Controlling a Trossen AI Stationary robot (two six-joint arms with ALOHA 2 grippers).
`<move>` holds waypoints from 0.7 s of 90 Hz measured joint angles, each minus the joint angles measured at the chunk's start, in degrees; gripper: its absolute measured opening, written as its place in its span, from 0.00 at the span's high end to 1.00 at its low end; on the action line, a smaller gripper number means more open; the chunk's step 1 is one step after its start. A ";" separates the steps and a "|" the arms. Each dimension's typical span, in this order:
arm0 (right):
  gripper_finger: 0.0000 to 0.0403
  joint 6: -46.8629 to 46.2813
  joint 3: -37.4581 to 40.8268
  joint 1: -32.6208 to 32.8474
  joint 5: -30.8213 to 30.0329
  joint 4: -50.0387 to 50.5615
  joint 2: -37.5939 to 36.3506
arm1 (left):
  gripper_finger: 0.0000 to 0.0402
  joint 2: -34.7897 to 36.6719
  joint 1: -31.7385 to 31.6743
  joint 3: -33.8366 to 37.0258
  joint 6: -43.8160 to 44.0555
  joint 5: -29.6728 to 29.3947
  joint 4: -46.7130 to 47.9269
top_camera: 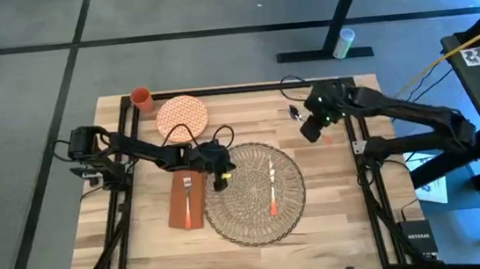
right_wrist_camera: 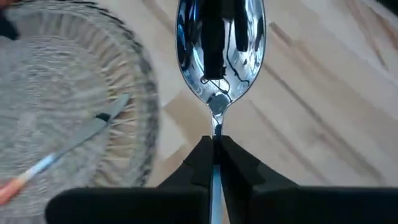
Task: Set table place
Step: Put the orange spoon to the right of the orange table knife on the brown table mat
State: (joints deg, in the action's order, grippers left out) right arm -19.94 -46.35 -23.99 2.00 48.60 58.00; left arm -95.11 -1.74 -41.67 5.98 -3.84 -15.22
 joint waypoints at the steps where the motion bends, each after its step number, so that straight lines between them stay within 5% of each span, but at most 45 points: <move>1: 1.00 -0.79 0.00 0.81 -0.39 0.15 -0.17 | 1.00 0.00 0.00 0.00 0.00 0.00 0.00; 23: 1.00 -19.16 0.00 16.92 -8.10 1.49 -0.74 | 1.00 0.00 0.00 0.00 0.06 0.00 -0.44; 45: 1.00 -46.94 0.00 32.53 -17.85 0.33 -0.61 | 1.00 0.00 -0.12 0.00 0.92 -0.25 -0.46; 63: 1.00 -63.15 -0.04 41.64 -23.38 -3.44 5.62 | 1.00 0.00 -0.20 0.02 -0.13 -0.42 -0.87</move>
State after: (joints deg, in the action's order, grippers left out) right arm -83.09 -46.39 17.65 -21.38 45.16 63.62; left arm -95.11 -1.93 -41.65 5.84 -4.25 -16.09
